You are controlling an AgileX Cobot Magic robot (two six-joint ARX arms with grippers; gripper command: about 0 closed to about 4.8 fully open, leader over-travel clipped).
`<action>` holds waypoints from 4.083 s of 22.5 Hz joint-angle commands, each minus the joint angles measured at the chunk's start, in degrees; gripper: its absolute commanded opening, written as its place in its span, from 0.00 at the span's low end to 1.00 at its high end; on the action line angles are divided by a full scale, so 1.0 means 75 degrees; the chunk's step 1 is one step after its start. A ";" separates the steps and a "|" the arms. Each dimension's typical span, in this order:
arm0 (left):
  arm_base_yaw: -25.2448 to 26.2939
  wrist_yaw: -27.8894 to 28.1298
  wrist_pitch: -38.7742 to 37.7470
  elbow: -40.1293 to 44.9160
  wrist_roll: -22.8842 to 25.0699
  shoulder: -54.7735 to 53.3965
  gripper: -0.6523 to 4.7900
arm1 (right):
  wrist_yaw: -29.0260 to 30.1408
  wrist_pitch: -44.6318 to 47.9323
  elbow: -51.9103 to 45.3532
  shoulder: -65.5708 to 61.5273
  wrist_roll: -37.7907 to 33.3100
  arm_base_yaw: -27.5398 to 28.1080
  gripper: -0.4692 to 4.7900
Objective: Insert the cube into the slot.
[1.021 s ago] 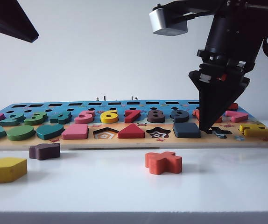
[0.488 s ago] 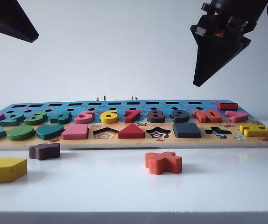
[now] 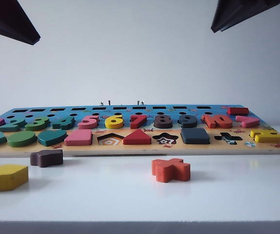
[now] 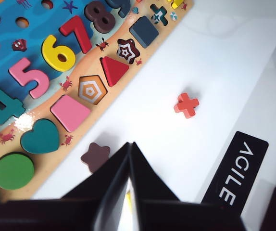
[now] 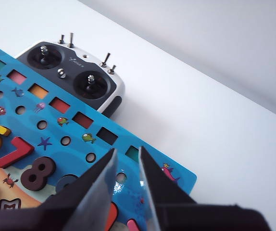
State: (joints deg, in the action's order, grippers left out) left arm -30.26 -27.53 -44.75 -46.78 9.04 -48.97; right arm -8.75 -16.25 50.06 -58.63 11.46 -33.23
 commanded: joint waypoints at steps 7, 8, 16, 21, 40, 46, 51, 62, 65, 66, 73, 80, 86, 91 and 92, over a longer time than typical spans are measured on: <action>0.0006 0.0224 0.0749 -0.0029 0.0055 0.0000 0.15 | 0.0219 0.1081 -0.1297 0.1489 -0.0388 0.0766 0.29; 0.0009 0.0224 0.0793 -0.0029 0.0055 0.0000 0.15 | 0.0224 0.1078 -0.1425 0.1682 -0.0423 0.0874 0.29; 0.0023 0.0289 0.0848 -0.0032 0.0050 0.0251 0.15 | 0.0230 0.1078 -0.2830 0.3780 -0.1250 0.1941 0.29; 0.0536 0.0306 0.1011 -0.0017 0.0050 0.0548 0.15 | 0.0679 0.1072 -0.3815 0.5560 -0.1810 0.3147 0.28; 0.2311 0.2591 0.3159 0.1772 -0.0501 0.2634 0.15 | 0.0758 0.1848 -0.5415 0.7099 -0.2812 0.4264 0.28; 0.2865 0.3824 0.3841 0.3267 -0.0551 0.4019 0.15 | 0.0752 0.2410 -0.6251 0.7513 -0.2774 0.4567 0.26; 0.3150 0.4220 0.4048 0.3966 -0.0551 0.4625 0.15 | 0.0772 0.2524 -0.6595 0.7813 -0.2509 0.4567 0.17; 0.3302 0.4570 0.4048 0.5071 -0.0554 0.5753 0.15 | 0.0793 0.2334 -0.6612 0.7799 -0.2127 0.4567 0.08; 0.3302 0.4570 0.4164 0.5272 -0.0554 0.5933 0.15 | 0.0761 0.2302 -0.6612 0.7799 -0.2127 0.4564 0.09; 0.3302 0.4570 0.4223 0.5353 -0.0551 0.5998 0.15 | 0.0746 0.2259 -0.6612 0.7799 -0.2124 0.4564 0.09; 0.3302 0.4680 0.4619 0.5939 -0.0525 0.6339 0.15 | 0.0562 0.1842 -0.6612 0.7799 -0.2124 0.4532 0.09; 0.3299 0.4686 0.4610 0.6167 -0.0522 0.6522 0.15 | 0.0565 0.1842 -0.6612 0.7799 -0.2124 0.4526 0.09; 0.3296 0.4680 0.4616 0.6167 -0.0527 0.6525 0.15 | 0.0562 0.1842 -0.6612 0.7799 -0.2124 0.4526 0.09; 0.3296 0.4680 0.4619 0.6167 -0.0527 0.6525 0.15 | 0.0562 0.1842 -0.6612 0.7799 -0.2124 0.4526 0.09; 0.3296 0.4677 0.4619 0.6167 -0.0527 0.6525 0.15 | 0.0562 0.1842 -0.6612 0.7799 -0.2124 0.4526 0.09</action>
State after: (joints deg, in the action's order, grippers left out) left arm -5.63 7.49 -10.11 -0.73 4.89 0.10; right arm -4.29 -3.09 0.47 -0.27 -4.64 0.86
